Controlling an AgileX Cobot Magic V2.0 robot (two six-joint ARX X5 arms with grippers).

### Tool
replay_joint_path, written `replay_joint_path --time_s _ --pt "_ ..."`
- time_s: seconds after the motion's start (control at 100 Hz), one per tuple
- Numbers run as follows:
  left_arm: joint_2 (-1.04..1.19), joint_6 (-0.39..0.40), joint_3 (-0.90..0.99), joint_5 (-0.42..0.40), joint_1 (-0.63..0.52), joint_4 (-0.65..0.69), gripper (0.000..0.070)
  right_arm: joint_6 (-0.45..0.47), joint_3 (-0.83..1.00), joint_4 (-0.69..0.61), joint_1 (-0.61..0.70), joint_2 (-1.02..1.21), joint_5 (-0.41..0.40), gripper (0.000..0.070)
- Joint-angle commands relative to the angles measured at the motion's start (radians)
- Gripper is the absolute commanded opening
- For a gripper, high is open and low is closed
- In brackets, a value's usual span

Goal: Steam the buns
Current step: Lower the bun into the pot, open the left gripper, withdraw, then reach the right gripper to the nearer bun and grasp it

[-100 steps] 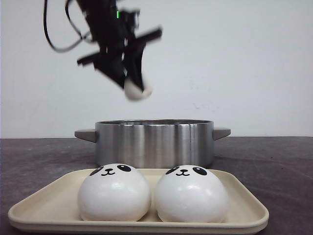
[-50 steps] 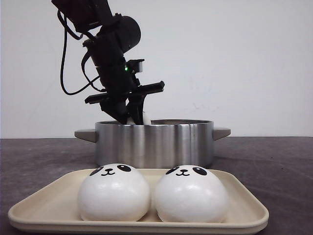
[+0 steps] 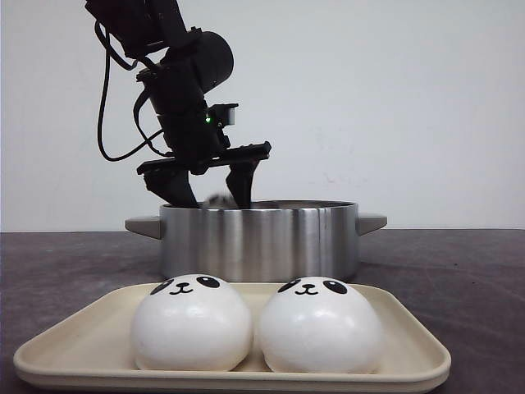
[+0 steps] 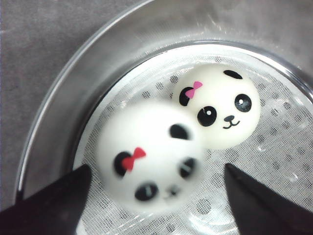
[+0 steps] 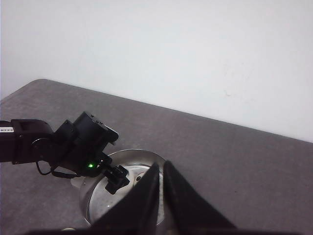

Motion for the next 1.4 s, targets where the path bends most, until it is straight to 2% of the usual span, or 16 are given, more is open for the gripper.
replay_joint_path --time_s 0.0,0.2,0.48,0.59,0.76,0.95,1.0,1.03,1.1,1.14,1.3,1.39 --pt "0.024 0.005 0.032 -0.002 -0.004 0.006 0.0573 0.000 0.021 0.005 0.010 0.009 0.000 0.0005" --pt "0.024 0.004 0.110 -0.001 -0.004 -0.023 0.0572 0.000 0.020 -0.044 0.009 0.020 0.002 0.0005" --pt "-0.054 -0.066 0.397 0.002 -0.005 -0.218 0.0551 0.038 -0.093 -0.081 -0.008 0.088 -0.016 0.0005" --pt "-0.165 -0.065 0.411 0.002 -0.006 -0.272 0.0551 0.093 -0.200 -0.058 -0.027 0.113 -0.129 0.0005" --pt "-0.367 -0.050 0.411 0.005 -0.019 -0.401 0.0551 0.206 -0.433 0.053 -0.034 0.114 -0.292 0.0005" --pt "-0.568 -0.017 0.411 0.001 -0.061 -0.465 0.0551 0.344 -0.642 0.136 -0.006 0.134 -0.500 0.0011" --pt "-0.614 -0.017 0.411 0.001 -0.073 -0.483 0.0551 0.360 -0.674 0.143 0.005 0.150 -0.551 0.0092" --pt "-0.642 -0.017 0.411 0.001 -0.080 -0.496 0.0551 0.369 -0.688 0.141 0.012 0.162 -0.563 0.0193" --pt "-0.706 -0.017 0.411 0.001 -0.092 -0.528 0.0551 0.380 -0.705 0.126 0.034 0.197 -0.569 0.0479" --pt "-0.743 -0.017 0.411 0.001 -0.098 -0.545 0.0551 0.381 -0.707 0.122 0.047 0.218 -0.568 0.0570" --pt "-0.883 -0.017 0.411 0.000 -0.104 -0.608 0.0551 0.423 -0.708 0.152 0.082 0.309 -0.550 0.0569" --pt "-0.945 -0.017 0.411 -0.013 -0.104 -0.629 0.0551 0.432 -0.708 0.170 0.090 0.363 -0.549 0.0501"
